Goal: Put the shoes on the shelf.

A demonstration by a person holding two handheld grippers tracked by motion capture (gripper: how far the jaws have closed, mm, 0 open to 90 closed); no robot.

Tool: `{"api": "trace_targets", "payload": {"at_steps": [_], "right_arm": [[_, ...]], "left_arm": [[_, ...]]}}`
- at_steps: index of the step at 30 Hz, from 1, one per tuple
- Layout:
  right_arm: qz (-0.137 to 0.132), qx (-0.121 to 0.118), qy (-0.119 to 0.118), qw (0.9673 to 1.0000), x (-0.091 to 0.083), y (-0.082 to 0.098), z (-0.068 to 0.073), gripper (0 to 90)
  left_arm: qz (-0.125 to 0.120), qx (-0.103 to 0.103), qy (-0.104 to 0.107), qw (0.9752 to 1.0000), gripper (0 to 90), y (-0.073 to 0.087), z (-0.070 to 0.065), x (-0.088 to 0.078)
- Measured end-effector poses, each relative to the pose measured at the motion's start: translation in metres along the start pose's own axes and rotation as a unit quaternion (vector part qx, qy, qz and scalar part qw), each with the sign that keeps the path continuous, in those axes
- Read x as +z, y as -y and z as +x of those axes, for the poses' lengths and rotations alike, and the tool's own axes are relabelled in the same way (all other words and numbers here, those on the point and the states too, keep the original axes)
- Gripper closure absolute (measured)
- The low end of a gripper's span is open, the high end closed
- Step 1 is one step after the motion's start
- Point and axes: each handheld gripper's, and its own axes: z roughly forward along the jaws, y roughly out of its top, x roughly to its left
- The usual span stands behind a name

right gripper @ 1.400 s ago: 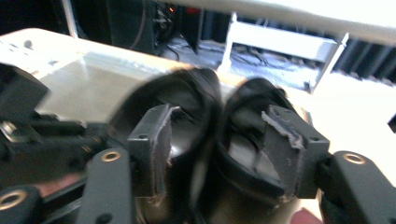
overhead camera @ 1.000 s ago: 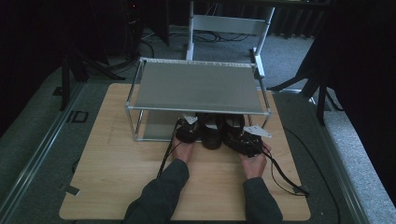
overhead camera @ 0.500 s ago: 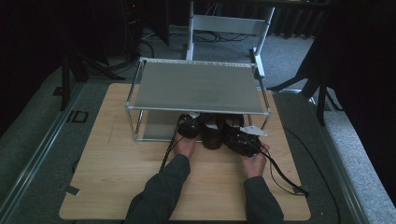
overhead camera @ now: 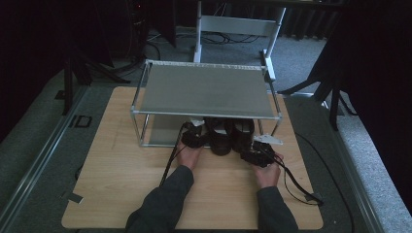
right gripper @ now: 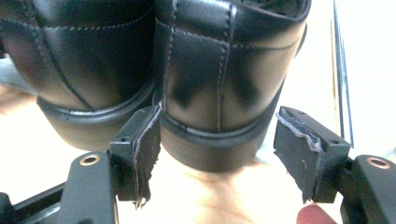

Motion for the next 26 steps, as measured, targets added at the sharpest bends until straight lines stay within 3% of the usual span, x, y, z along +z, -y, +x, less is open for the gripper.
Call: {"api": "trace_targets", "payload": {"at_steps": [6,9,10,16,21,26], "right_arm": [[0.012,-0.008,-0.006,0.9999,-0.012,0.002,0.000,31.2],[0.024,-0.011,-0.006,0.9996,-0.014,0.003,0.000,31.0],[0.024,-0.011,-0.006,0.9996,-0.014,0.003,0.000,30.8],[0.056,-0.028,-0.022,0.9978,-0.026,0.010,-0.001,30.6],[0.071,-0.025,-0.023,0.9969,-0.028,0.018,-0.007,29.6],[0.079,-0.013,-0.014,0.9967,-0.031,0.024,-0.018,29.4]], "left_arm": [[0.003,0.017,0.025,0.9995,60.3,0.011,0.003,-0.027],[0.005,0.020,0.028,0.9994,59.5,0.013,0.004,-0.030],[0.007,0.025,0.035,0.9990,59.5,0.018,0.005,-0.040],[0.020,0.052,0.053,0.9971,58.3,0.030,0.004,-0.058],[0.028,0.081,0.061,0.9944,57.3,0.040,0.001,-0.071],[0.029,0.090,0.063,0.9935,56.6,0.052,0.003,-0.085]]}}
